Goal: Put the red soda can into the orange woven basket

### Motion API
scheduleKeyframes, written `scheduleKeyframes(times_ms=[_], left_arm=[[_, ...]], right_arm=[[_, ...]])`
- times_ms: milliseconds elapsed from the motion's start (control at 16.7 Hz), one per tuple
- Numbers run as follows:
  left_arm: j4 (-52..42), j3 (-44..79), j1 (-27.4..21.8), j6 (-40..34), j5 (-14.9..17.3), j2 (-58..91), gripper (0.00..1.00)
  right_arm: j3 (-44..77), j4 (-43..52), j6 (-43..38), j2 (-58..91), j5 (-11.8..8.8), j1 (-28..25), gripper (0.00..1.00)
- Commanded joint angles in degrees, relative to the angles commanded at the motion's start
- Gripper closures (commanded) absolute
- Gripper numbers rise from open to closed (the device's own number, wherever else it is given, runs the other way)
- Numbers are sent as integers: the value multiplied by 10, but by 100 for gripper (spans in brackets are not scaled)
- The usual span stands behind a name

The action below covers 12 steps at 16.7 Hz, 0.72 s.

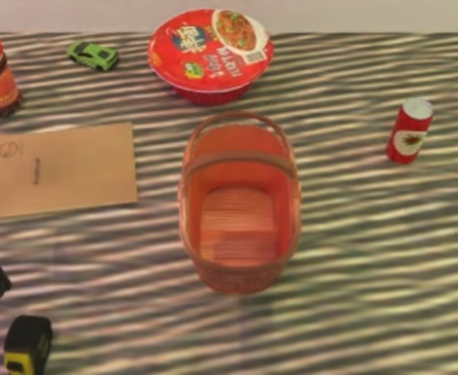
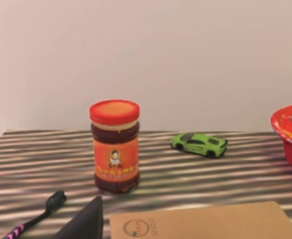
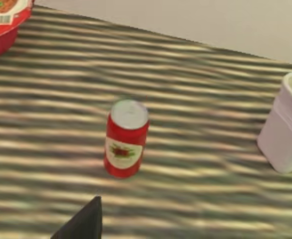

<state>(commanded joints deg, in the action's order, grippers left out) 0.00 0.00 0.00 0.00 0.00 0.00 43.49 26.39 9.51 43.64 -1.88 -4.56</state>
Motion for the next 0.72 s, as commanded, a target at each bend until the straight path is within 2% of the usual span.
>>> scheduleKeyframes(times_ms=[720], left_arm=[[0, 0, 0, 0, 0, 0, 0]], right_arm=[[702, 432, 159, 708, 12, -40, 0]])
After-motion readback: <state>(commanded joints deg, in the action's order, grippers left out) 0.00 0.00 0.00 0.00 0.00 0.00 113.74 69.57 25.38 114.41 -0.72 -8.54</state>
